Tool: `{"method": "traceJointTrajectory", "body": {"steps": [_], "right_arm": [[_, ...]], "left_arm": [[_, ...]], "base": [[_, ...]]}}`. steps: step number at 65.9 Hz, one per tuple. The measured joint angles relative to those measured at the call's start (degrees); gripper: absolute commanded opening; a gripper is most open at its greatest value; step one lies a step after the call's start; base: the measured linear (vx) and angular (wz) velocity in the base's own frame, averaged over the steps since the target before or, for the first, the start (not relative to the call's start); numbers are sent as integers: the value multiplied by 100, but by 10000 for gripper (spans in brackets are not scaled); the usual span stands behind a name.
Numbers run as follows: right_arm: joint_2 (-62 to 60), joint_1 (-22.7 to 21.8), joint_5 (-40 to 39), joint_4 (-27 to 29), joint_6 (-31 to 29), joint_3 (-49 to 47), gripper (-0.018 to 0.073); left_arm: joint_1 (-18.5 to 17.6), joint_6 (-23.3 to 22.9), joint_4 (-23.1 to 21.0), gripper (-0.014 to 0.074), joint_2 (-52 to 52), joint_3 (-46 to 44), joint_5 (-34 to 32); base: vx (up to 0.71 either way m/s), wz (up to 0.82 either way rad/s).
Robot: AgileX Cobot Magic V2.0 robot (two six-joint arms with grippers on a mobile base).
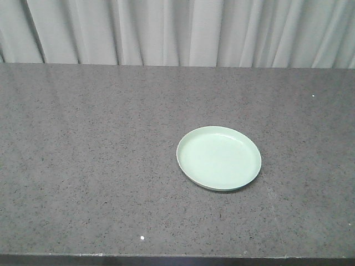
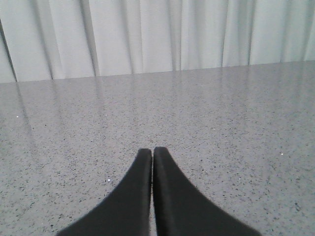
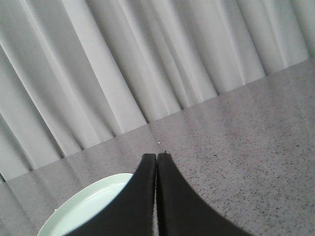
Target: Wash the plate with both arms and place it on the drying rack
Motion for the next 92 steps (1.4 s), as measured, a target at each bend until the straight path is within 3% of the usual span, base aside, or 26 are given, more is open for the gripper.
{"method": "traceJointTrajectory", "body": {"steps": [10, 22, 38, 46, 53, 57, 65, 74, 92], "right_arm": [[85, 0, 941, -5, -149, -943, -4], [997, 0, 2520, 81, -1303, -2528, -4], [2157, 0, 2925, 746, -2102, -3621, 34], [2760, 0, 3572, 959, -2861, -4017, 158], [3323, 0, 4229, 1192, -3478, -4464, 352], [3636, 0, 4339, 1359, -3639, -4649, 477], [4004, 0, 4114, 1676, -3768, -4793, 613], [4327, 0, 3860, 1939, -4064, -4909, 598], [5945, 0, 4966, 2173, -4412, -6560, 568]], "left_arm": [[0, 0, 0, -6, 0, 0, 0], [0, 0, 0, -6, 0, 0, 0], [0, 0, 0, -6, 0, 0, 0], [0, 0, 0, -6, 0, 0, 0], [0, 0, 0, -6, 0, 0, 0], [0, 0, 0, -6, 0, 0, 0], [0, 0, 0, -6, 0, 0, 0], [0, 0, 0, -6, 0, 0, 0], [0, 0, 0, -6, 0, 0, 0]], "base": [[0, 0], [0, 0], [0, 0], [0, 0], [0, 0], [0, 0], [0, 0], [0, 0], [0, 0]]}}
